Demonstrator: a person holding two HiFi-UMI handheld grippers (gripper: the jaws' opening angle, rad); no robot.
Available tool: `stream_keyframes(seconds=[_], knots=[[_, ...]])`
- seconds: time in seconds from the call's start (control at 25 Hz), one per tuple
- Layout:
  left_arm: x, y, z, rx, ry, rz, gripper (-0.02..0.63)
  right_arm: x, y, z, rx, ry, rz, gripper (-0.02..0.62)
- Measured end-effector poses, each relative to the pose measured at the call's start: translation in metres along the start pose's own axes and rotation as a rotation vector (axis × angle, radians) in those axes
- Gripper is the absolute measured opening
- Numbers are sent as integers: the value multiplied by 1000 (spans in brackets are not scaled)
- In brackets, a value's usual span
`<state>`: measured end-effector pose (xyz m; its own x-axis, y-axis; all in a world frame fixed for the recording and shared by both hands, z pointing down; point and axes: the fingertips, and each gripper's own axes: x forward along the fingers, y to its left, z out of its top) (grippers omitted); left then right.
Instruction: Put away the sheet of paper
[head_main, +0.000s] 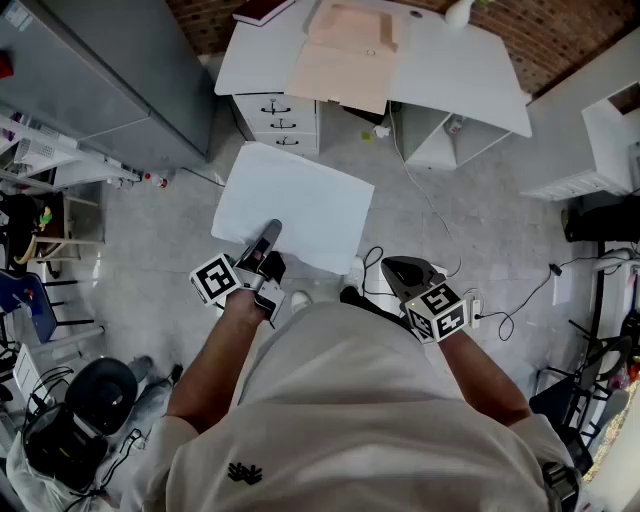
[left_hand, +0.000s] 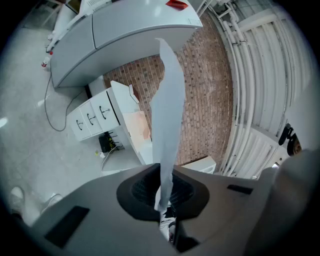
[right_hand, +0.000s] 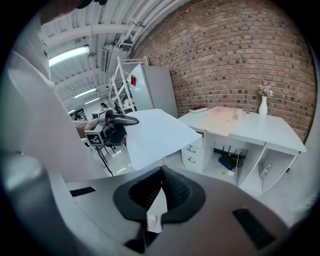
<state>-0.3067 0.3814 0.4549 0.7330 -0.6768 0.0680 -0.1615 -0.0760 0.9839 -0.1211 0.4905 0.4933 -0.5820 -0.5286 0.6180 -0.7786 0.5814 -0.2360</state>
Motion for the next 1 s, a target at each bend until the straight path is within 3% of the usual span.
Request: stream_keyframes(seconds=[0.32,0.64,0.72,0.88,1.0], knots=[[100,-21,-14,37,-20,5,23,-24,-100,20,0,-33,13,28],[169,-39,-35,50,-59,1,23,-54,-177,8,43,-89,1,36],[181,-42,-34,60,-54,5,23,-54,-187,9,64,-107,6,118],[210,-45,-16,66,-49,7,23,-47,-206,17,105,-130,-6,117],[241,-39,1,52,-45,-5,23,-38,-226,21,139,-128,-22,75]])
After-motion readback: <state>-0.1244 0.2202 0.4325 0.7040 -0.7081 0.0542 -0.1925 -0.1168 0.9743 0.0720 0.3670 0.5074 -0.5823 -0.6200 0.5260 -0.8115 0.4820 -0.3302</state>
